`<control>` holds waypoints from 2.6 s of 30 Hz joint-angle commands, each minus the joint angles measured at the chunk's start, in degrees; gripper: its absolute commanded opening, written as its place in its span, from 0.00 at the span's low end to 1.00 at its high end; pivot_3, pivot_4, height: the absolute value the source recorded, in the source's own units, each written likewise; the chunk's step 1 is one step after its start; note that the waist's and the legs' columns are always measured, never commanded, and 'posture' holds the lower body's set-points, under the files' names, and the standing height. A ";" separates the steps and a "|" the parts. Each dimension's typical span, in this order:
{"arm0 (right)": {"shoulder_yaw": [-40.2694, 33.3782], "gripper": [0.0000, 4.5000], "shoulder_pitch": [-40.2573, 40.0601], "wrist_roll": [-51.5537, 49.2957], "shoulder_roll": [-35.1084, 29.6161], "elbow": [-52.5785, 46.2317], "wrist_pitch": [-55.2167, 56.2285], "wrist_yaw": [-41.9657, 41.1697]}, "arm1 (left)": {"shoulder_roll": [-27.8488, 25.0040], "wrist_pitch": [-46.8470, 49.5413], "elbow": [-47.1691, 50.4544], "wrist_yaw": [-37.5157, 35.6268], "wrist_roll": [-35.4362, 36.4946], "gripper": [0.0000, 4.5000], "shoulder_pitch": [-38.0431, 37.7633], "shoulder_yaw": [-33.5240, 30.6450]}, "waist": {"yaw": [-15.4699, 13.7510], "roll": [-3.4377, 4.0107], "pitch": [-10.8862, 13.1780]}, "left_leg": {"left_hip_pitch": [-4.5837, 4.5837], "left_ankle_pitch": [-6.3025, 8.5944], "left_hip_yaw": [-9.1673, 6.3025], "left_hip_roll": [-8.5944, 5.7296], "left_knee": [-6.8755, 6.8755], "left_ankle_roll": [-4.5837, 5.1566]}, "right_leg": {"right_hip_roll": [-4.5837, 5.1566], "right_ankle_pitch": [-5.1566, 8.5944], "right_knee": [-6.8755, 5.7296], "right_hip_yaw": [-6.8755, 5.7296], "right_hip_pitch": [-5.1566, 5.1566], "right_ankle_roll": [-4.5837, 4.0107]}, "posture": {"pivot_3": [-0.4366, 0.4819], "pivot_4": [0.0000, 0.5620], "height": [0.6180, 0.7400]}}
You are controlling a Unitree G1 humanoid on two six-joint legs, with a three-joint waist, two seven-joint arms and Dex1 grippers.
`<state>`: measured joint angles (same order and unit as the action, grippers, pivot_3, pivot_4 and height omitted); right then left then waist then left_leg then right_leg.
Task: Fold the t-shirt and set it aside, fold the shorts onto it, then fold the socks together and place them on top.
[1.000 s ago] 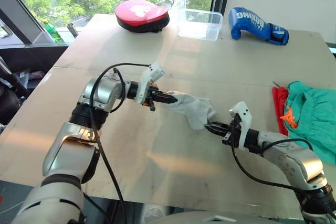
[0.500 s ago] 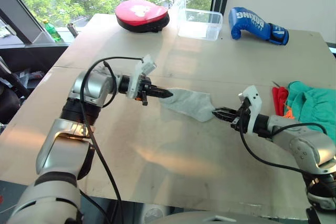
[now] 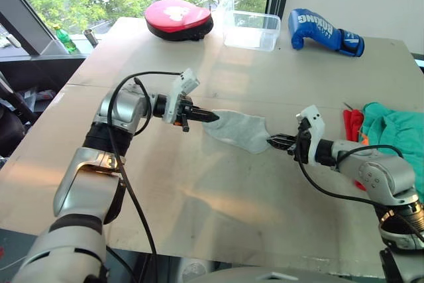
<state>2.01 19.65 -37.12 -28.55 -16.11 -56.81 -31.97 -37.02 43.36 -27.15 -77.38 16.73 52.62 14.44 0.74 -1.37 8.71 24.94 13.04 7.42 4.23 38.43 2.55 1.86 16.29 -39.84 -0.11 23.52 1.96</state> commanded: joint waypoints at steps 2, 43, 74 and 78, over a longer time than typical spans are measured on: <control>-0.13 0.02 0.86 1.15 0.29 -0.08 0.79 0.31 | 0.46 -1.62 -0.14 -0.45 -1.20 0.00 0.42 0.03 | 0.00 0.00 0.00 | 0.01 0.00 0.01 0.00 0.00 0.00 | 0.01 0.00 0.00 0.00 0.01 0.00 | 0.48 0.27 0.96; 16.01 0.55 8.32 20.32 8.19 20.60 26.55 -13.86 | 7.17 -21.35 -17.01 6.82 -10.01 0.33 4.79 -2.87 | 0.13 -0.01 0.01 | 0.10 -0.10 0.01 0.00 0.06 -0.16 | -0.02 -0.01 0.00 -0.05 0.08 0.00 | 0.48 0.27 0.96; 15.99 0.99 7.52 23.68 11.23 21.65 27.06 -14.42 | 6.63 12.78 -8.71 6.54 -3.66 1.00 -1.56 -6.05 | 0.58 -0.01 -0.10 | -0.20 -0.11 0.04 0.03 0.07 -0.18 | -0.01 -0.02 -0.16 -0.01 -0.10 0.00 | 0.48 0.27 0.96; 15.95 0.99 7.65 24.08 11.42 21.99 27.26 -14.46 | 5.62 18.83 -4.11 2.86 1.21 1.00 -2.79 -6.63 | 0.59 0.00 -0.10 | -0.20 -0.11 0.02 0.05 0.07 -0.20 | 0.00 -0.02 -0.16 -0.02 -0.10 0.00 | 0.48 0.27 0.96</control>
<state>17.54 27.88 -13.96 -17.22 4.48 -28.65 -46.87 -31.38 59.04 -32.95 -72.66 15.82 50.60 7.18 1.33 -1.37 8.61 24.74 12.93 7.45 4.27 38.50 2.36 1.87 16.27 -40.01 -0.13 23.41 1.96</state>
